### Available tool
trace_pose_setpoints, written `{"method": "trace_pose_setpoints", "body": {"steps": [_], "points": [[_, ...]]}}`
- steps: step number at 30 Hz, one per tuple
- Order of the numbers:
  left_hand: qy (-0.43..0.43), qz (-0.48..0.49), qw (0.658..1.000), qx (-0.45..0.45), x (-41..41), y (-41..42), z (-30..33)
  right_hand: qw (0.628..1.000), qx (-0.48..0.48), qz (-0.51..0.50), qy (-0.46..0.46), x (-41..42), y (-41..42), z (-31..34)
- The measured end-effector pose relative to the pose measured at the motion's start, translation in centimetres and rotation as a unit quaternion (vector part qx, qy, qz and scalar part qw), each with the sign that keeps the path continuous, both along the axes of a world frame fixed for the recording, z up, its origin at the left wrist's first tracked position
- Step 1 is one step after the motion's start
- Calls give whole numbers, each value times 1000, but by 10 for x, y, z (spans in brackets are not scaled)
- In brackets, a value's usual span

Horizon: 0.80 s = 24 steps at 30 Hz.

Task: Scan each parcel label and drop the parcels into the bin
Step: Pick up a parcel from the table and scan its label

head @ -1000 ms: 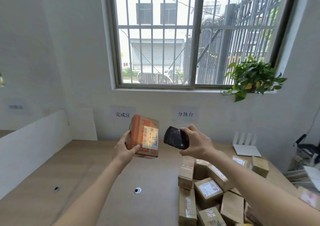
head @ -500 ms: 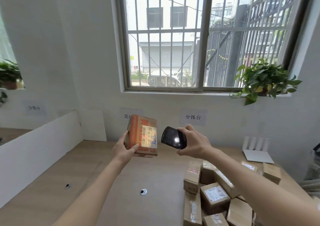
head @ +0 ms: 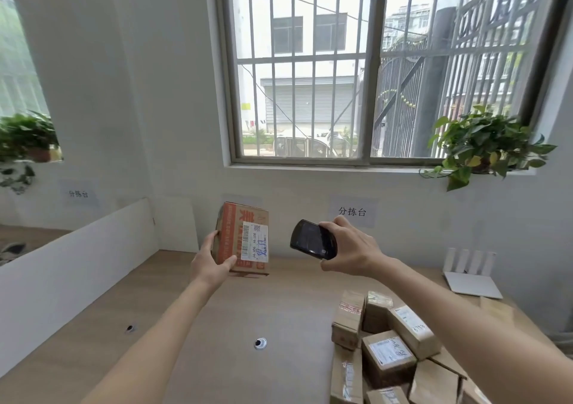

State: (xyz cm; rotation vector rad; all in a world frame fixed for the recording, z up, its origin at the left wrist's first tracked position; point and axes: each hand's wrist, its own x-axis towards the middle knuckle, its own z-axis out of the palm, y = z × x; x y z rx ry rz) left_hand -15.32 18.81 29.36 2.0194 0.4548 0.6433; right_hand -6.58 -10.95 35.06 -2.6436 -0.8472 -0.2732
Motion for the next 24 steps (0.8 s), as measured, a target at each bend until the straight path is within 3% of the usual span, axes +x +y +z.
{"method": "trace_pose_setpoints", "body": {"steps": [12,24], "points": [[-14,33,998,-54,-42,29,-1,999,4,37,-3,-8,38,-3],[5,174,984,-38,-194,143,16,983,6,182,-15,-81,223,0]]}}
